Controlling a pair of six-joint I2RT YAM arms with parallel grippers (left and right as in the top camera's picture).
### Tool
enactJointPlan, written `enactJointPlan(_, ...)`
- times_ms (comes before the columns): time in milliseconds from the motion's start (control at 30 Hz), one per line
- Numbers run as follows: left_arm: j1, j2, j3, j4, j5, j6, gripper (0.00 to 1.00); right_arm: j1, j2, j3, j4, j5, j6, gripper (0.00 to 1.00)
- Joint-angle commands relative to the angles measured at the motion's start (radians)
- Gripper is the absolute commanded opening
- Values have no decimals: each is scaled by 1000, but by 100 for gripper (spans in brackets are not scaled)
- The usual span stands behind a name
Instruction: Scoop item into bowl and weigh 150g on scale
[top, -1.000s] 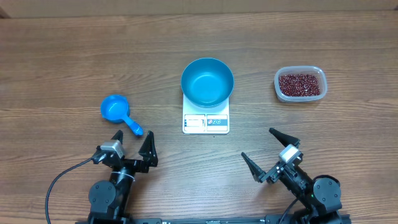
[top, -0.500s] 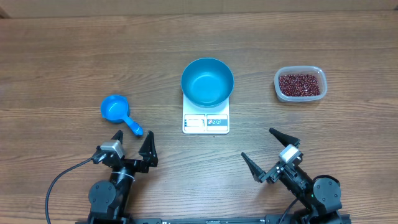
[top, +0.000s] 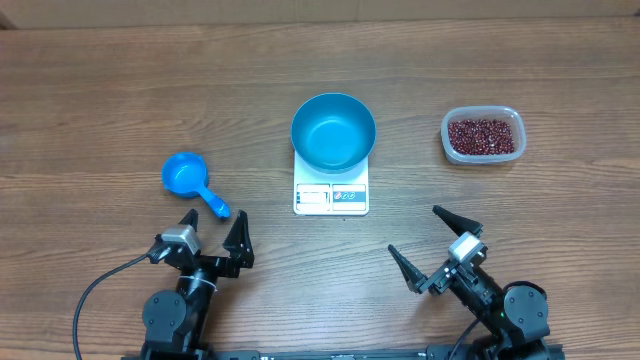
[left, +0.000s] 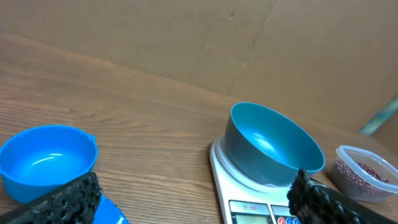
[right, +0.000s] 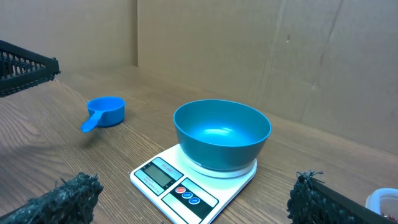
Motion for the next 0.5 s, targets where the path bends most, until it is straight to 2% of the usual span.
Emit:
enactJointPlan(0, 5, -8, 0, -2, 57, 20, 100, -4, -11, -7, 7, 6, 7, 100)
enactJointPlan(133, 5, -7, 58, -83, 89, 54, 100, -4, -11, -7, 7, 6, 7, 100)
enactJointPlan(233, 5, 6, 180, -221, 66, 134, 100, -4, -11, -7, 7, 6, 7, 100)
enactJointPlan(467, 5, 180, 550, -531, -126, 212, 100, -4, -11, -7, 7, 6, 7, 100)
